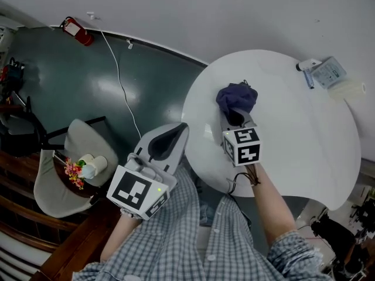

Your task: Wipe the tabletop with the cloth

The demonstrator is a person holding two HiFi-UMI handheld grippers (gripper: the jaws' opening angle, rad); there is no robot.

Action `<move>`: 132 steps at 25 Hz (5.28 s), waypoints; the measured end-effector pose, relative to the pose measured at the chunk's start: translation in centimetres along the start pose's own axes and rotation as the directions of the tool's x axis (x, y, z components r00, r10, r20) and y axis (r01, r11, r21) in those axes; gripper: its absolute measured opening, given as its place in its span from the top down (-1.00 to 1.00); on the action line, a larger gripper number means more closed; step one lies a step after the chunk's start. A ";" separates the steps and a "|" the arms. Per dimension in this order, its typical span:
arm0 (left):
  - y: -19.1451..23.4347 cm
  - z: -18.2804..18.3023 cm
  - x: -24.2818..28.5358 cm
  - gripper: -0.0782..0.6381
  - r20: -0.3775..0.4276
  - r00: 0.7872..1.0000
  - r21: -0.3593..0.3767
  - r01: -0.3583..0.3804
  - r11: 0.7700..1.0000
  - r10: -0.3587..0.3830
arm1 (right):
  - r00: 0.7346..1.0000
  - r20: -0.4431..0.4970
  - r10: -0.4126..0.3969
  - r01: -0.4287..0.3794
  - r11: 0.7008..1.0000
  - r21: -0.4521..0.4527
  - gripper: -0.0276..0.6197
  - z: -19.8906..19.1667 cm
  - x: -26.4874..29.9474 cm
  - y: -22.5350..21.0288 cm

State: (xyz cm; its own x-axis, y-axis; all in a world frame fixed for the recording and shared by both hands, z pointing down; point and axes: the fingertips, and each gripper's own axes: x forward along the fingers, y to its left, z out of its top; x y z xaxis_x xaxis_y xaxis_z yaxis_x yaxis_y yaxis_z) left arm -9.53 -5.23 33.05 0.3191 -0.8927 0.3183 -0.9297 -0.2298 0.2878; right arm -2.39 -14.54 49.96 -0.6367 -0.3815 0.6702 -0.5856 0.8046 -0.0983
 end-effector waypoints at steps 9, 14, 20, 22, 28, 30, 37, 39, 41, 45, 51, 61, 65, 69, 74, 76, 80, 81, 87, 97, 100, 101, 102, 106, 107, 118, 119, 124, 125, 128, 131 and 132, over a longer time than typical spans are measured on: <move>1.3 0.0 -1.0 0.77 0.007 1.000 -0.009 -0.028 1.000 0.028 | 0.991 -0.026 0.130 -0.132 0.985 -0.107 0.84 1.2 2.1 6.2; 1.6 -0.1 -1.1 0.77 0.008 0.999 -0.012 -0.034 0.999 0.034 | 0.976 -0.055 0.212 -0.218 0.962 -0.161 0.84 1.2 2.7 9.5; 1.8 0.0 -0.9 0.77 0.010 0.999 -0.018 -0.038 0.999 0.038 | 0.969 -0.065 0.237 -0.245 0.950 -0.192 0.84 1.3 2.9 10.5; 1.8 0.0 -0.8 0.77 0.010 0.999 -0.020 -0.038 0.999 0.038 | 0.968 -0.067 0.241 -0.250 0.948 -0.198 0.84 1.3 3.0 10.4; 1.6 0.0 -0.4 0.77 0.007 0.999 -0.021 -0.033 0.999 0.033 | 0.969 -0.063 0.239 -0.247 0.943 -0.225 0.84 1.9 3.3 9.7; 1.5 0.0 -0.2 0.77 0.004 0.999 -0.023 -0.032 0.999 0.032 | 0.971 -0.055 0.232 -0.239 0.945 -0.222 0.84 2.3 3.6 9.1; 1.1 -0.4 0.6 0.77 -0.009 1.000 -0.026 -0.026 0.999 0.026 | 0.983 -0.015 0.181 -0.180 0.967 -0.181 0.84 4.0 4.6 6.0; 0.9 -0.4 1.0 0.77 -0.013 1.000 -0.024 -0.023 0.999 0.022 | 0.987 -0.001 0.158 -0.156 0.975 -0.158 0.84 4.6 4.8 4.7; 0.8 -0.4 1.2 0.77 -0.016 1.000 -0.023 -0.020 1.000 0.020 | 0.991 0.013 0.133 -0.130 0.981 -0.141 0.84 5.2 5.1 3.4; 0.6 -0.6 1.8 0.77 -0.023 1.000 -0.026 -0.017 1.000 0.017 | 0.997 0.030 0.071 -0.066 0.987 -0.149 0.84 6.1 5.5 -0.1; 0.3 -0.8 2.5 0.77 -0.039 0.999 -0.032 -0.015 0.999 0.014 | 0.998 0.044 -0.036 0.042 0.990 -0.131 0.84 7.6 5.8 -5.8; -0.5 -1.3 4.4 0.77 -0.065 0.998 -0.041 0.009 0.999 -0.012 | 0.978 0.050 -0.203 0.204 0.979 -0.015 0.84 8.6 5.1 -16.0; -0.9 -1.2 5.5 0.77 -0.066 0.997 -0.039 0.025 0.999 -0.027 | 0.967 0.026 -0.255 0.253 0.965 0.074 0.84 8.4 4.3 -20.2; -1.6 -1.0 6.3 0.77 -0.069 0.997 -0.034 0.043 0.999 -0.045 | 0.955 -0.005 -0.298 0.297 0.950 0.097 0.84 7.8 3.2 -23.3; -2.0 -1.1 6.7 0.77 -0.075 0.996 -0.033 0.055 0.998 -0.057 | 0.936 -0.035 -0.350 0.351 0.929 0.114 0.84 6.6 1.6 -26.1; -2.2 -1.2 6.7 0.77 -0.075 0.995 -0.032 0.060 0.998 -0.062 | 0.931 -0.041 -0.363 0.365 0.920 0.140 0.84 6.1 1.0 -26.9; -2.4 -1.1 6.7 0.77 -0.075 0.995 -0.026 0.067 0.997 -0.069 | 0.927 -0.050 -0.373 0.375 0.908 0.186 0.84 5.2 0.1 -27.5; -2.4 -1.1 6.7 0.77 -0.075 0.995 -0.025 0.068 0.997 -0.070 | 0.927 -0.051 -0.371 0.374 0.908 0.189 0.84 5.0 -0.1 -27.4; -3.0 -1.0 6.3 0.77 -0.070 0.993 -0.015 0.091 0.996 -0.092 | 0.926 -0.069 -0.370 0.377 0.910 0.174 0.84 3.1 -1.7 -25.9; -4.2 -0.3 5.3 0.77 -0.065 0.986 0.039 0.159 0.986 -0.156 | 0.908 -0.107 -0.405 0.418 0.891 0.179 0.84 -3.4 -6.9 -21.8; -4.2 -0.1 4.8 0.77 -0.063 0.983 0.053 0.176 0.983 -0.173 | 0.899 -0.128 -0.419 0.437 0.880 0.188 0.84 -5.7 -9.0 -20.7; -4.3 0.0 4.7 0.77 -0.061 0.982 0.059 0.183 0.981 -0.179 | 0.896 -0.135 -0.424 0.444 0.874 0.197 0.84 -6.4 -9.6 -20.3; -4.3 0.1 4.6 0.77 -0.059 0.981 0.065 0.190 0.980 -0.186 | 0.892 -0.141 -0.429 0.450 0.869 0.208 0.84 -7.2 -10.3 -19.9; -4.8 0.3 4.2 0.77 -0.062 0.974 0.086 0.224 0.971 -0.219 | 0.879 -0.164 -0.447 0.475 0.842 0.256 0.84 -10.1 -12.8 -18.1; -4.9 0.3 4.1 0.77 -0.064 0.971 0.091 0.234 0.968 -0.228 | 0.876 -0.170 -0.452 0.482 0.834 0.270 0.84 -10.8 -13.3 -17.6; -5.9 0.7 2.9 0.77 -0.083 0.946 0.138 0.323 0.936 -0.314 | 0.852 -0.233 -0.469 0.522 0.795 0.309 0.84 -16.9 -18.3 -10.0; -6.0 0.7 2.9 0.77 -0.083 0.944 0.140 0.330 0.934 -0.321 | 0.851 -0.239 -0.468 0.523 0.797 0.301 0.84 -17.3 -18.5 -9.1; -6.6 0.8 2.9 0.77 -0.088 0.934 0.151 0.356 0.922 -0.347 | 0.866 -0.259 -0.427 0.495 0.803 0.333 0.84 -19.1 -19.6 -4.7; -6.7 0.8 3.0 0.77 -0.087 0.933 0.152 0.360 0.920 -0.350 | 0.872 -0.263 -0.412 0.483 0.807 0.339 0.84 -19.4 -19.7 -3.8; -7.0 0.8 3.0 0.77 -0.087 0.929 0.156 0.370 0.916 -0.361 | 0.896 -0.265 -0.356 0.435 0.825 0.361 0.84 -20.2 -20.1 -1.1; -7.1 0.9 3.0 0.77 -0.089 0.925 0.160 0.379 0.911 -0.369 | 0.923 -0.256 -0.287 0.372 0.834 0.407 0.84 -20.5 -19.9 1.5; -7.1 0.9 2.9 0.77 -0.090 0.924 0.162 0.382 0.910 -0.372 | 0.932 -0.252 -0.260 0.348 0.836 0.424 0.84 -20.4 -19.7 2.4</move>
State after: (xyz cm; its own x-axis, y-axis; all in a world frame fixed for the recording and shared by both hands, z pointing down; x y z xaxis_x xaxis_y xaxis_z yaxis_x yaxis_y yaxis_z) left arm -2.16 -6.57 31.12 0.6574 -0.7040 0.2686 -0.7535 -0.6133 0.2369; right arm 18.96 4.23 51.59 -0.3146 -0.4505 0.8355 -0.9239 0.3473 -0.1607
